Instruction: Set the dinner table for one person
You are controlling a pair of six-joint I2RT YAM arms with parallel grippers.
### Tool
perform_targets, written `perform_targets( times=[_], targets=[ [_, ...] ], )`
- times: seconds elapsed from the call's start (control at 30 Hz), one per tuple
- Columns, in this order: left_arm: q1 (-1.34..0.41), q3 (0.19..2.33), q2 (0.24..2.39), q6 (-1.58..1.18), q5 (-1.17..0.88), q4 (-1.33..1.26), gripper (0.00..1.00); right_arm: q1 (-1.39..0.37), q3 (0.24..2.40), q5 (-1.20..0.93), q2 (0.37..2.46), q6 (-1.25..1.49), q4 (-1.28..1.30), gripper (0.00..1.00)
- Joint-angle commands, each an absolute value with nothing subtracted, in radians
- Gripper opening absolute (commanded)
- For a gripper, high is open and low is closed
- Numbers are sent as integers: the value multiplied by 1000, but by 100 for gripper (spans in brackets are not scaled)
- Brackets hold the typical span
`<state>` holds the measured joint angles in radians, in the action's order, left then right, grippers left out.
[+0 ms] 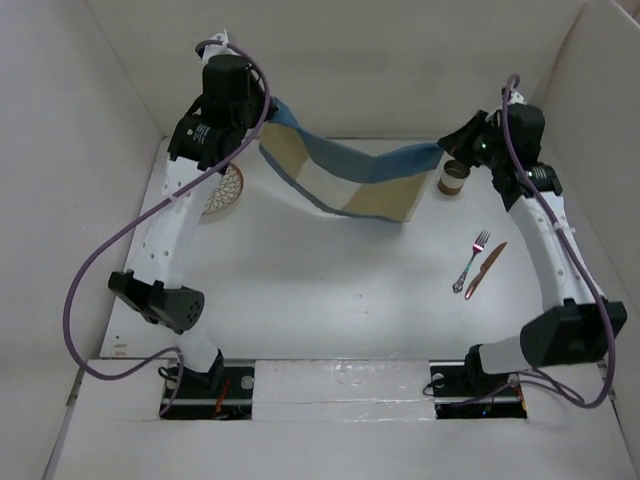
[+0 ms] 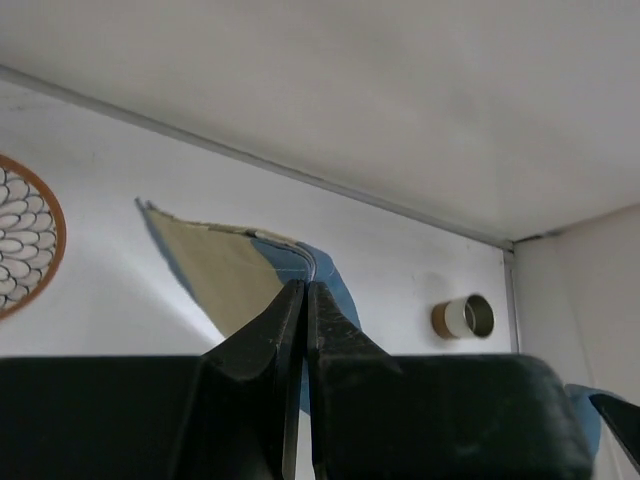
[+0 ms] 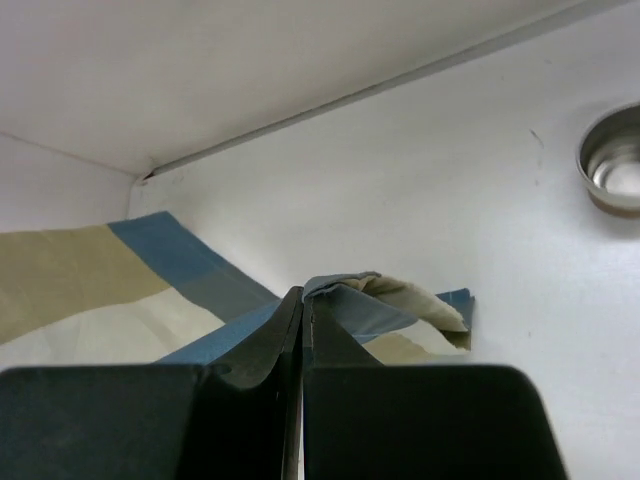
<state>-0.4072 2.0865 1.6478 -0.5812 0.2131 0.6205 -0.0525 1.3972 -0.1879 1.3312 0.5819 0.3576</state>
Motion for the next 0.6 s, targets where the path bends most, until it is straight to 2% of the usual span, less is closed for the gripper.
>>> perform_targets(
  times=[0.0,0.1,0.13,0.23,0.47,0.57],
  targets=[
    [-354,2195,1753,-537,189,686,0,-44,1619,-281,1457,489,431,0],
    [-296,2230,1808,-503,109,629,0,-44,1771,-308,1554,471,469,0],
    [-284,2264,1822,-503,76,606,0,-44,1899,-319,1636,448,494,0],
    [-241,2309,1858,-476,46,572,0,-44,2108,-379,1779,437,548,0],
    [-195,2279,1873,-387,-8,362,0,-23,2138,-408,1819,437,443,0],
    [-195,2229,1855,-368,-28,318,0,-3,2053,-436,1819,437,408,0]
  ],
)
